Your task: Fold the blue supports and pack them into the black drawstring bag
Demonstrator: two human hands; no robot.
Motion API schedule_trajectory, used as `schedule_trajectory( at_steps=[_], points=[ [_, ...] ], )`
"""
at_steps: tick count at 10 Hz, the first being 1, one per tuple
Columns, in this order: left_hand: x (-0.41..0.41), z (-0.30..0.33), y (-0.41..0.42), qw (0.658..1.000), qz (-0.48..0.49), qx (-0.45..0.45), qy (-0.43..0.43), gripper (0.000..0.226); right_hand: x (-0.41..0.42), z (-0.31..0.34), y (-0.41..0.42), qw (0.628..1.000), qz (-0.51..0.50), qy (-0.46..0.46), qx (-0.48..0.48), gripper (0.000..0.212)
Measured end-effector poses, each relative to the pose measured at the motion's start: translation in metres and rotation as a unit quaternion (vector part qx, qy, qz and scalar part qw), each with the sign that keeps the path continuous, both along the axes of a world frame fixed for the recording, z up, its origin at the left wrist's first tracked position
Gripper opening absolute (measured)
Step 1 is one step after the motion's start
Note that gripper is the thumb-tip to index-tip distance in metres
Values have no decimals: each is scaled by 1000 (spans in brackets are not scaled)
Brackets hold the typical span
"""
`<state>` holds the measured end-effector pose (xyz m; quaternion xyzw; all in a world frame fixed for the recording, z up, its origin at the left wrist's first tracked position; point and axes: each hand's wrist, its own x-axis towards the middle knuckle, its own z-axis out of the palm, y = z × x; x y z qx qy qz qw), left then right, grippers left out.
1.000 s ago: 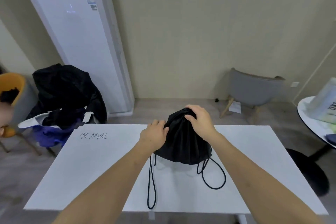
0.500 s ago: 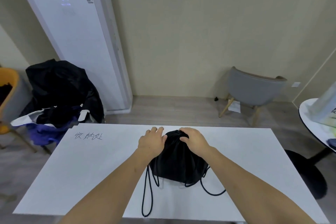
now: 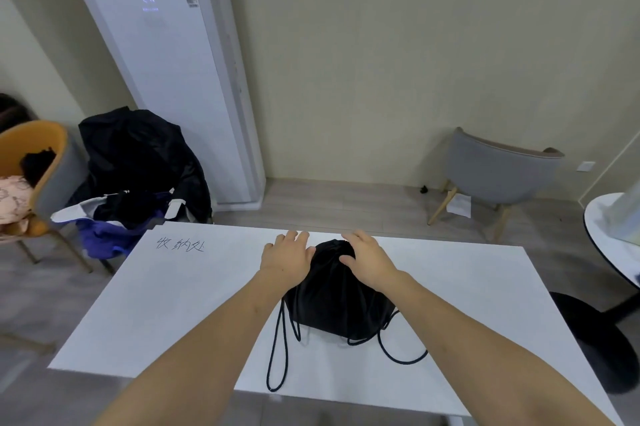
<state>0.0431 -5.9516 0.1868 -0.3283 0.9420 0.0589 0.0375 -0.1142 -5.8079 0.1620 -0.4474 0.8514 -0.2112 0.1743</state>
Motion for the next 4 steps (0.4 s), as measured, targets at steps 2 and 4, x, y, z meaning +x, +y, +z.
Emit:
schedule_trajectory(
  at_steps=[2, 4],
  points=[
    [18, 28, 10, 1000, 3, -9, 13, 41, 14, 31, 14, 1000, 5, 28, -2, 47],
    [52, 55, 12, 998, -19, -43, 47, 40, 43, 70, 28, 997, 4, 74, -16, 49]
  ],
)
